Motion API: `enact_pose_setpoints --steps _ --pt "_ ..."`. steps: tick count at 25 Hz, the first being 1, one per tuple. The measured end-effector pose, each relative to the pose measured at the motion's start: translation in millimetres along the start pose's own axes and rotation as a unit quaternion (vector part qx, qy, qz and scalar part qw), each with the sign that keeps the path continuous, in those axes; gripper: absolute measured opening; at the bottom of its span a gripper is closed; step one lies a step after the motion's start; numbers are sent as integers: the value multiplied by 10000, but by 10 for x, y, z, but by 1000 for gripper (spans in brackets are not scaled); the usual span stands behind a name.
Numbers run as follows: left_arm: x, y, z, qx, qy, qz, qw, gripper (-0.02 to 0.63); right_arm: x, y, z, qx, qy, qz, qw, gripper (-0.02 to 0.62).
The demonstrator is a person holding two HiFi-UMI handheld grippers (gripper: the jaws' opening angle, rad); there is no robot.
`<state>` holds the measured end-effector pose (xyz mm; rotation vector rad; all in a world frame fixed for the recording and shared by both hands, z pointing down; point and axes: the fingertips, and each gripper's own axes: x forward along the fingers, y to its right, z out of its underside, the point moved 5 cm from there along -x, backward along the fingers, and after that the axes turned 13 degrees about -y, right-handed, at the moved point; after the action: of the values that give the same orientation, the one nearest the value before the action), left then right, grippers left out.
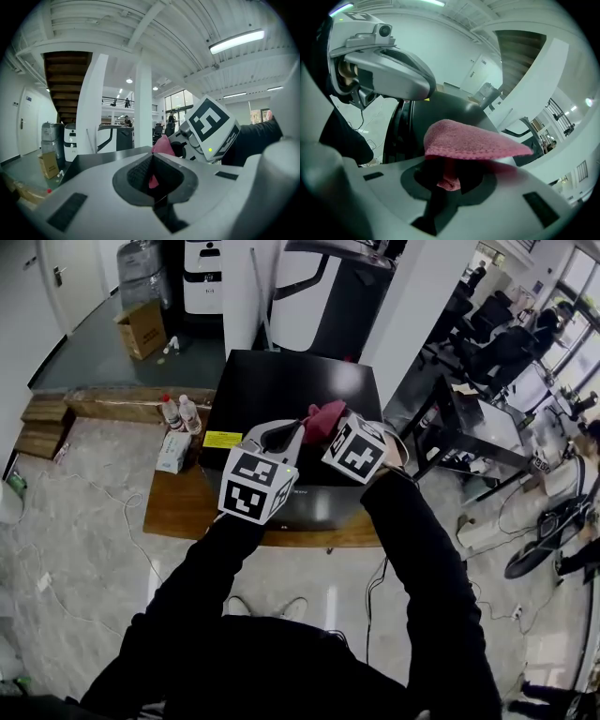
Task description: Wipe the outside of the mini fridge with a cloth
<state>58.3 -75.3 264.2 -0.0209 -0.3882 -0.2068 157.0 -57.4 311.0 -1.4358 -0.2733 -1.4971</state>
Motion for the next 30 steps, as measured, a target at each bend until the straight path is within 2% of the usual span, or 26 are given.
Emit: enact_pose_setpoints --steps 7,18,20,23,26,30 --pt "383 528 -168 186 -43 175 9997 3 -144 231 891 345 -120 45 9993 84" --pt "634 984 -279 346 -50 237 9991 3 -359 442 1760 650 -455 235 9966 84" --pt "546 959 -297 358 27 199 9992 3 -513 450 1727 761 -130 435 9961 84" --pt "263 795 -372 386 294 101 9988 3 -893 425 1414 1081 951 639 9875 86" --pt "-52 583 -432 338 565 22 9978 3 -1231 300 1001 1372 2125 534 9660 86" --pt "-513 247 -396 291 869 72 9958 3 -1453 -65 388 1579 3090 185 9377 89"
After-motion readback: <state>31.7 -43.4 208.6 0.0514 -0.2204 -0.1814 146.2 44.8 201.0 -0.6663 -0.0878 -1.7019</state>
